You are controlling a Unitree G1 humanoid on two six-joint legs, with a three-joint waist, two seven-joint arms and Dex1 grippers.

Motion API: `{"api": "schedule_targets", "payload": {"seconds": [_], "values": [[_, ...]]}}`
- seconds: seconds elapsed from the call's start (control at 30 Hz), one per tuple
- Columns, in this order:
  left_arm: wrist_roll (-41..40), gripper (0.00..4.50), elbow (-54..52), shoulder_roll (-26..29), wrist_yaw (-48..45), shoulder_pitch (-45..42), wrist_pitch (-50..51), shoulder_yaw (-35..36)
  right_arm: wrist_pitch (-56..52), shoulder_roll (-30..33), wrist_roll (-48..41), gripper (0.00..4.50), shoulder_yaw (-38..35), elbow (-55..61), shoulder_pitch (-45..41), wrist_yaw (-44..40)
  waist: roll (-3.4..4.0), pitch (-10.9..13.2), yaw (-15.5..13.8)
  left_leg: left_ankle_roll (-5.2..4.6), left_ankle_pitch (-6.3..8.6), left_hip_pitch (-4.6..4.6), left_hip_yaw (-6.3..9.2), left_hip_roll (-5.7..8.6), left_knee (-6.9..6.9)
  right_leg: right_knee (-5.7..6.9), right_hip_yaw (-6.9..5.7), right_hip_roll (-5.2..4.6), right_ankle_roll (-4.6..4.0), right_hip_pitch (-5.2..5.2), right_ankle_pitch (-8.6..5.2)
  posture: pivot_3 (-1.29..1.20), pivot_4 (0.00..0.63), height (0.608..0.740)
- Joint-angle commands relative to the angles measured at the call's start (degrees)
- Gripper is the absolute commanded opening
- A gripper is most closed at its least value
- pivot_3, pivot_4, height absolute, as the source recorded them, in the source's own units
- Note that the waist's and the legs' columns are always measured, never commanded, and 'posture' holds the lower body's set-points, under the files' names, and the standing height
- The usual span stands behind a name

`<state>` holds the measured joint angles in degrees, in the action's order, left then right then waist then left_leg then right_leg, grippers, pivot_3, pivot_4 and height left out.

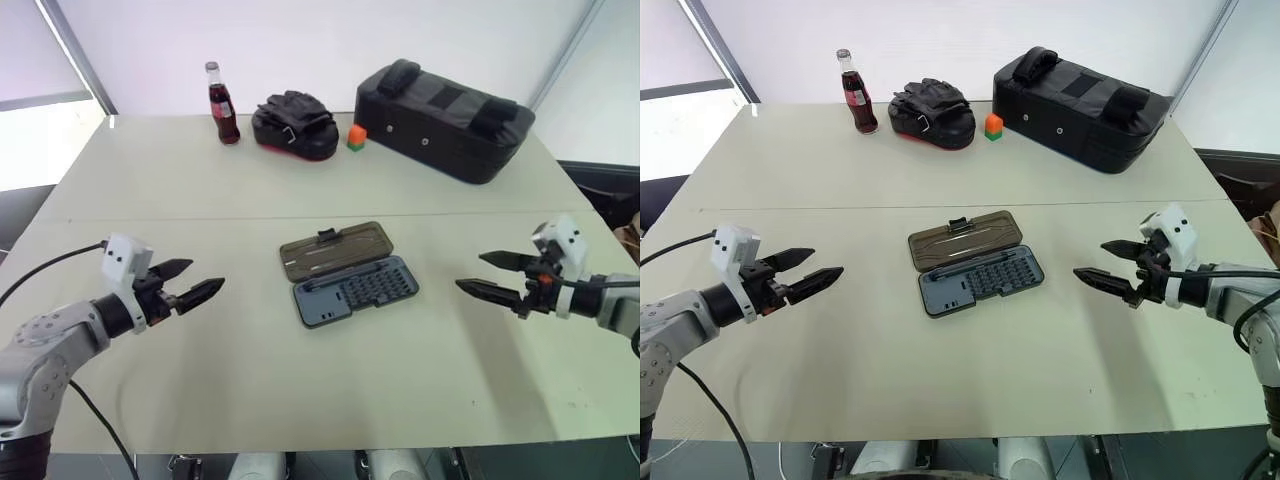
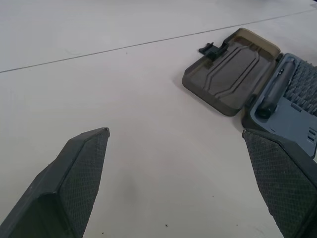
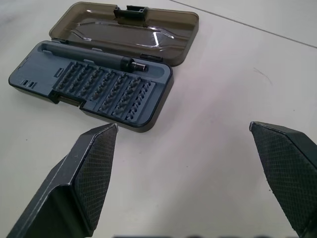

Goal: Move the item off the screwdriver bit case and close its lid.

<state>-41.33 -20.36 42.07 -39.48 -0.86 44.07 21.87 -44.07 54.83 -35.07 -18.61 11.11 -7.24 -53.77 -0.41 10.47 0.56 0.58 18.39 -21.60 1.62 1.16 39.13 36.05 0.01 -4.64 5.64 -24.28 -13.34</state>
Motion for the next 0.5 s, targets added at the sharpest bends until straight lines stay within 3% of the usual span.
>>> {"api": "schedule_targets", "payload": {"seconds": [0.03, 0.5], "values": [[-0.40, 4.50, -0.82, 1.03, -0.72, -0.64, -1.16, 1.88, 0.65, 0.34, -0.62, 4.44, -2.55, 1.34, 0.13, 0.04, 0.00, 0.00, 0.00, 0.00, 0.00, 0.00, 0.00, 0.00, 0.00, 0.00, 0.00, 0.00, 0.00, 0.00, 0.00, 0.00, 0.150, 0.740], [0.19, 4.50, 0.98, 0.19, 0.16, -1.83, -2.62, 1.73, 0.61, -0.13, -0.96, 4.44, -3.11, 2.33, 1.16, 1.35, 0.00, 0.00, 0.02, 0.00, 0.00, 0.01, -0.01, 0.00, 0.00, 0.02, 0.00, 0.00, 0.00, 0.01, 0.00, 0.00, 0.150, 0.740]]}}
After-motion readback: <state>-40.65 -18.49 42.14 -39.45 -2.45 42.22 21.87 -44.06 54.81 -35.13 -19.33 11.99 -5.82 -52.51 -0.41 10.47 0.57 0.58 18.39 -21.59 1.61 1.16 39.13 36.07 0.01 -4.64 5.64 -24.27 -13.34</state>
